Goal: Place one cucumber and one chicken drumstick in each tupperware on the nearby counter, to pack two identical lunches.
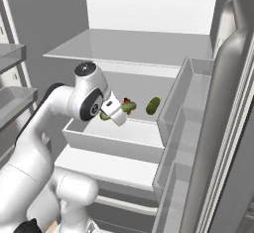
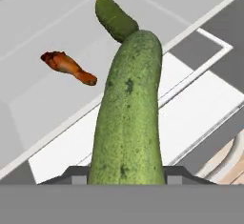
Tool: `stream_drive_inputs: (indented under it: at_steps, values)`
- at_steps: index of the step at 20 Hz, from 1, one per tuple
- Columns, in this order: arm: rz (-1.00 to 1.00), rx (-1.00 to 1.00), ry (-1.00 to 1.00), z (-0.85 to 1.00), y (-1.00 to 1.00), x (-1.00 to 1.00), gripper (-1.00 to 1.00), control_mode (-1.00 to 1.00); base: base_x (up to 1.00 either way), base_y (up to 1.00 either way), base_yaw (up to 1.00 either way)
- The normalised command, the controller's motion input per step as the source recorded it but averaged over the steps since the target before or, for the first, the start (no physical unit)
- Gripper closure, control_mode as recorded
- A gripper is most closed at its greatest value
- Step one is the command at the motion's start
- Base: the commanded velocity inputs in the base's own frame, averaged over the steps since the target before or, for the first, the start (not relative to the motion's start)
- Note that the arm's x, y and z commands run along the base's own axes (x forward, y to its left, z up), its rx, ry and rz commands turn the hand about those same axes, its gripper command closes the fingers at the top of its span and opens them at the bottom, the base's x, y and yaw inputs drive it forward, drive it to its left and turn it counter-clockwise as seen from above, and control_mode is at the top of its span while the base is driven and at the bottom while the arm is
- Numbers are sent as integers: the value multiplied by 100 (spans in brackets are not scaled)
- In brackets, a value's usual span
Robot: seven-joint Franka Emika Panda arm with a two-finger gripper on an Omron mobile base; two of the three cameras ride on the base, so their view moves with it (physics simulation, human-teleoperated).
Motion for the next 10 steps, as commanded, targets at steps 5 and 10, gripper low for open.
stream_drive_inputs:
  at_steps: [5,10]
  values:
    - [6,-9,-41,0,-9,-100,100,-100,0,0,0]
    - [2,0,-11,0,0,-40,100,100,-60,0,5]
